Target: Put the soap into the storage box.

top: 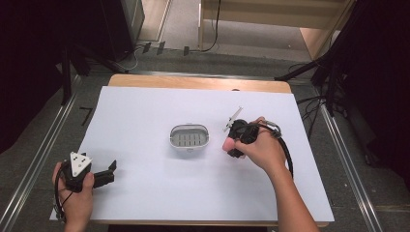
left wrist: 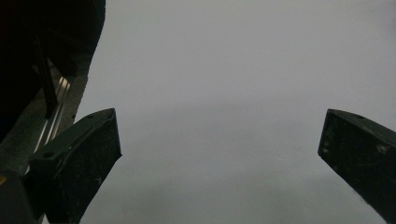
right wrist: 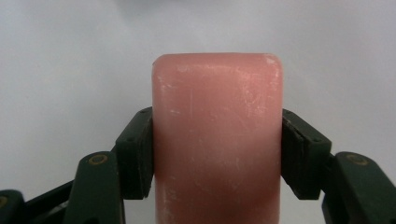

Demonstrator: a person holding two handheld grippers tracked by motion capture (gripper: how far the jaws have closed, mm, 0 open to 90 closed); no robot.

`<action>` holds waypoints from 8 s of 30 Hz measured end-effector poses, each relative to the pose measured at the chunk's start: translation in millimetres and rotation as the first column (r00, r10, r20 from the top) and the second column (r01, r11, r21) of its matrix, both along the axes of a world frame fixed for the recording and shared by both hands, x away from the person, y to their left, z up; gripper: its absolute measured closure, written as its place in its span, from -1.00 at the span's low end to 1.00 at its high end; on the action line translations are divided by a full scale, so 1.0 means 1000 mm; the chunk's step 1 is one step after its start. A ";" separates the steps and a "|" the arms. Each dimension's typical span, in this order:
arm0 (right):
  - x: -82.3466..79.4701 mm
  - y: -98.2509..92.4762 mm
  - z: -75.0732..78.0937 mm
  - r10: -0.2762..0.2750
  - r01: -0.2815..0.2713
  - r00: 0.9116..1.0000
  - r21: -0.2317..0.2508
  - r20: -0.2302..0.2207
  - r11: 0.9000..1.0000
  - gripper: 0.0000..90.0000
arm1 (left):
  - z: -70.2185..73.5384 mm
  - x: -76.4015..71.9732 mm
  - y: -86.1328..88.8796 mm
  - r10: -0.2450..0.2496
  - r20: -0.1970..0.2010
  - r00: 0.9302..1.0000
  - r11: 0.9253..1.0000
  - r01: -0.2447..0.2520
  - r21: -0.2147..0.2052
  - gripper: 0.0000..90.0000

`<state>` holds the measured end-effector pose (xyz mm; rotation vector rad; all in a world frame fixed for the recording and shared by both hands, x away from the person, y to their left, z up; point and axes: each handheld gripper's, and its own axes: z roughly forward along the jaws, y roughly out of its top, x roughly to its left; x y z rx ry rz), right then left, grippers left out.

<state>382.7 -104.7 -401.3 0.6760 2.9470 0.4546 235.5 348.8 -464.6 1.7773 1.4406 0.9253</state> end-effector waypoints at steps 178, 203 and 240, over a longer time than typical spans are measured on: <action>-0.020 -0.047 -0.031 -0.089 0.059 0.990 0.254 0.109 0.965 -1.00 | 0.000 0.000 0.000 0.000 0.002 1.000 1.000 0.000 -0.003 -1.00; -0.043 -0.102 -0.052 -0.209 0.151 0.971 0.371 0.120 0.916 -1.00 | 0.000 0.000 -0.001 0.001 0.004 1.000 1.000 -0.001 0.000 -1.00; -0.084 -0.161 -0.081 -0.362 0.260 0.922 0.469 0.141 0.844 -1.00 | 0.000 0.000 -0.001 0.002 0.005 1.000 1.000 -0.002 0.000 -1.00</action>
